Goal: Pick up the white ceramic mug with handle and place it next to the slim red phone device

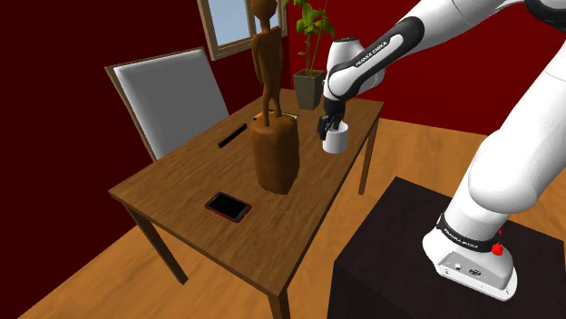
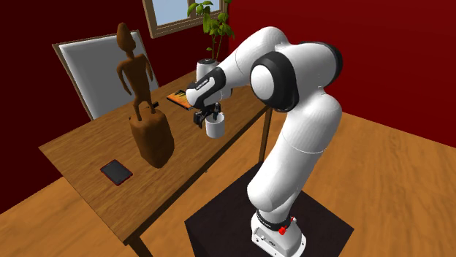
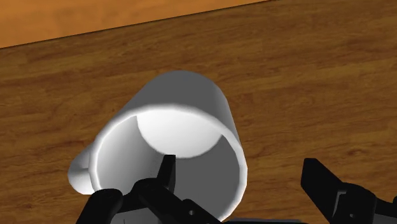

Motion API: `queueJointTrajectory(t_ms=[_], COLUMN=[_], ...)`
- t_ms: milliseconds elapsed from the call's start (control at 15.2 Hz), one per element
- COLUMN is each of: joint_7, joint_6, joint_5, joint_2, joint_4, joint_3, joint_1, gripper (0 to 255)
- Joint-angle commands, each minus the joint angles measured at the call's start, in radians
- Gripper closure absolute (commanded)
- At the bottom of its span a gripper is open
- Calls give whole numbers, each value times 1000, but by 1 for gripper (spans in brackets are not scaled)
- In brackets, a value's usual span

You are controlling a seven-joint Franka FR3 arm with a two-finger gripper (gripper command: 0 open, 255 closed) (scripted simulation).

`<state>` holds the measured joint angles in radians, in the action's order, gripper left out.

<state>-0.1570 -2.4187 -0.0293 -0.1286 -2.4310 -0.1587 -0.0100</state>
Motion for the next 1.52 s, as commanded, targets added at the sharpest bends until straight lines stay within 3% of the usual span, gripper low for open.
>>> queueJointTrajectory(t_ms=[0,594,660,1254,1452], joint_7=[-6,-9,-9,-9,-4], joint_6=[-31,-53,-53,-53,-10], joint_5=[5,9,9,9,3], joint_2=[25,42,43,42,15], joint_4=[-5,-10,-10,-10,5], joint_3=[-3,-3,-3,-3,-2], joint_1=[0,0,0,0,0], gripper=[0,0,255,255,255])
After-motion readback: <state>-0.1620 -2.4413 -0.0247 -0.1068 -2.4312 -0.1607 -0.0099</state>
